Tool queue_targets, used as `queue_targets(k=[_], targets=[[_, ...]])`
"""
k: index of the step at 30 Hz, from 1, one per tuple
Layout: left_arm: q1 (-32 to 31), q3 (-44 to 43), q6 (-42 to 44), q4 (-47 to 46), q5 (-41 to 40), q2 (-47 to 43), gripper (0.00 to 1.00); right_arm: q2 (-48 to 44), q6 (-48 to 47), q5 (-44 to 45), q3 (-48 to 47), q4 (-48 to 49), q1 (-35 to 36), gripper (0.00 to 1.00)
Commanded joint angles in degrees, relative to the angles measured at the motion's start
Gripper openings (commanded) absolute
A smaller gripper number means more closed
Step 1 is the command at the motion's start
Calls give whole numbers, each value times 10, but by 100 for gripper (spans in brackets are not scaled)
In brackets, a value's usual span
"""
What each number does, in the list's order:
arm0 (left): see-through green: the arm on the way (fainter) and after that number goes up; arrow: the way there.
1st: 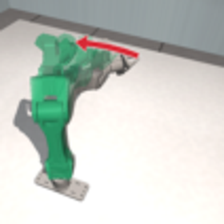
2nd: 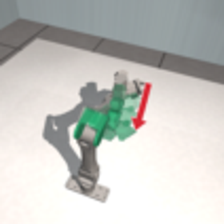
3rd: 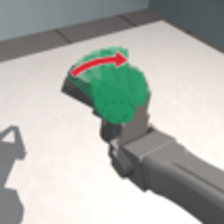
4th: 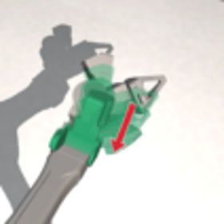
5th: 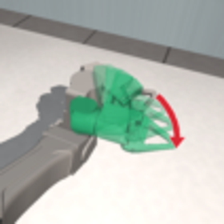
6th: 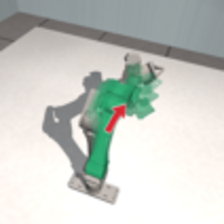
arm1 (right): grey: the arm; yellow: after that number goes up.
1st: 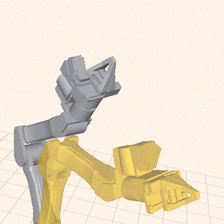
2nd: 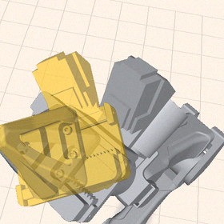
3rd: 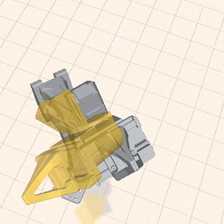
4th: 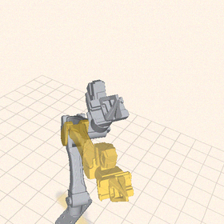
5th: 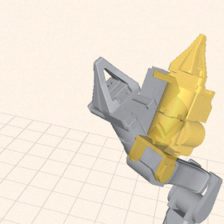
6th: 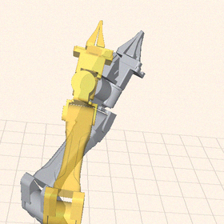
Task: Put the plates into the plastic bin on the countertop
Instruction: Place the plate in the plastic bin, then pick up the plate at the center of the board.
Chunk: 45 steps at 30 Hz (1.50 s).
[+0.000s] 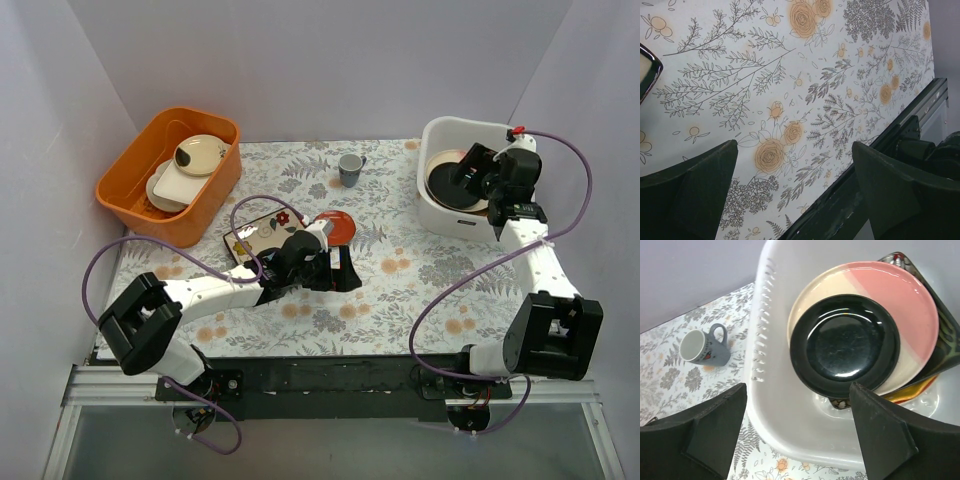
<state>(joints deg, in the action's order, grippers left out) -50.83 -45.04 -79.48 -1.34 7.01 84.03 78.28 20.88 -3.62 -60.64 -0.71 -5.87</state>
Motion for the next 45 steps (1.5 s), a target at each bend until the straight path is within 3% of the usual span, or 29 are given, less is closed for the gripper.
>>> queue_targets(k=[1, 13, 20, 36, 45], targets=[[-1, -4, 4, -1, -27, -22, 98, -24, -16, -20, 3, 8, 30, 90], [-1, 14, -26, 58, -98, -53, 98, -9, -15, -5, -1, 18, 205, 89], [6, 28, -39, 97, -132, -91, 98, 48, -10, 1, -9, 29, 290, 89], [129, 66, -2, 72, -16, -162, 98, 165, 18, -9, 28, 75, 326, 87], [223, 51, 46, 64, 67, -139, 98, 202, 39, -22, 54, 115, 325, 86]])
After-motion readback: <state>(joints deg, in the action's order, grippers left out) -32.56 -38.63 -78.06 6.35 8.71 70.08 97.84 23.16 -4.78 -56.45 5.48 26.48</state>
